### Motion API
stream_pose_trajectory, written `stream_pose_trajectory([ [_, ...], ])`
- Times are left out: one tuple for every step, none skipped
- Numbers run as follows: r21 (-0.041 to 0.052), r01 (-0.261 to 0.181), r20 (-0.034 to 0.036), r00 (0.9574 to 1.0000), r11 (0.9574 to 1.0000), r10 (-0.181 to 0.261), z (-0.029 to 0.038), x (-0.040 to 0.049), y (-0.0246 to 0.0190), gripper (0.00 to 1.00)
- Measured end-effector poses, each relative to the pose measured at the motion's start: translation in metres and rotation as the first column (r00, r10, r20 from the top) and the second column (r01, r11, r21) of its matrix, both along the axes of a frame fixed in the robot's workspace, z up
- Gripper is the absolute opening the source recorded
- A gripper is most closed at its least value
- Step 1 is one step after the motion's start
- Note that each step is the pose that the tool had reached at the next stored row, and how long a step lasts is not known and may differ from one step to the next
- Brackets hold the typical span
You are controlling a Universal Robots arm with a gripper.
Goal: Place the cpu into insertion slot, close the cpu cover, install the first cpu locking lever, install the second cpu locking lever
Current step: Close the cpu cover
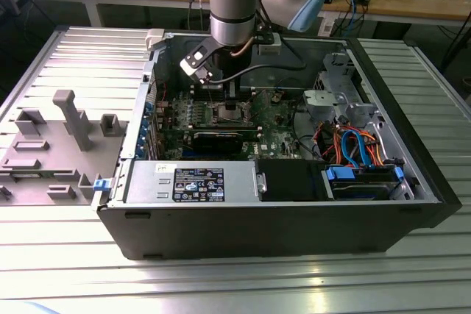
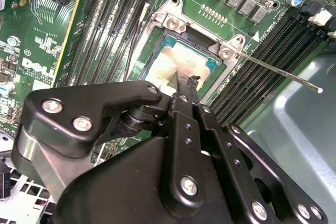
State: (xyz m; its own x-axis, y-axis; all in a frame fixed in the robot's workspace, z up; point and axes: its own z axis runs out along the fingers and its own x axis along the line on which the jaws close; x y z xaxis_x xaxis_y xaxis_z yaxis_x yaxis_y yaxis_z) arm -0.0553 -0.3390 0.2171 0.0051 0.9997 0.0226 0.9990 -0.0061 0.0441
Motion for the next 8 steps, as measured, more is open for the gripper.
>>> stream_pose_trajectory([
  [0.0001, 0.0, -0.0006, 1.0, 1.0, 0.0, 0.0, 0.0, 0.0, 0.11],
  [0.0002, 0.0, -0.0011, 1.0, 1.0, 0.0, 0.0, 0.0, 0.0, 0.11],
  [0.0004, 0.0, -0.0022, 1.0, 1.0, 0.0, 0.0, 0.0001, 0.0, 0.11],
  [0.0006, 0.0, -0.0032, 1.0, 1.0, 0.0, 0.0, 0.0001, 0.0, 0.11],
  [0.0007, 0.0, -0.0037, 1.0, 1.0, 0.0, 0.0, 0.0001, 0.0, 0.11],
  [0.0008, 0.0, -0.0046, 1.0, 1.0, 0.0, 0.0, 0.0002, 0.0, 0.11],
  [0.001, 0.0, -0.0054, 1.0, 1.0, 0.0, 0.0, 0.0002, 0.0, 0.11],
  [0.001, 0.0, -0.0054, 1.0, 1.0, 0.0, 0.0, 0.0003, 0.0, 0.11],
])
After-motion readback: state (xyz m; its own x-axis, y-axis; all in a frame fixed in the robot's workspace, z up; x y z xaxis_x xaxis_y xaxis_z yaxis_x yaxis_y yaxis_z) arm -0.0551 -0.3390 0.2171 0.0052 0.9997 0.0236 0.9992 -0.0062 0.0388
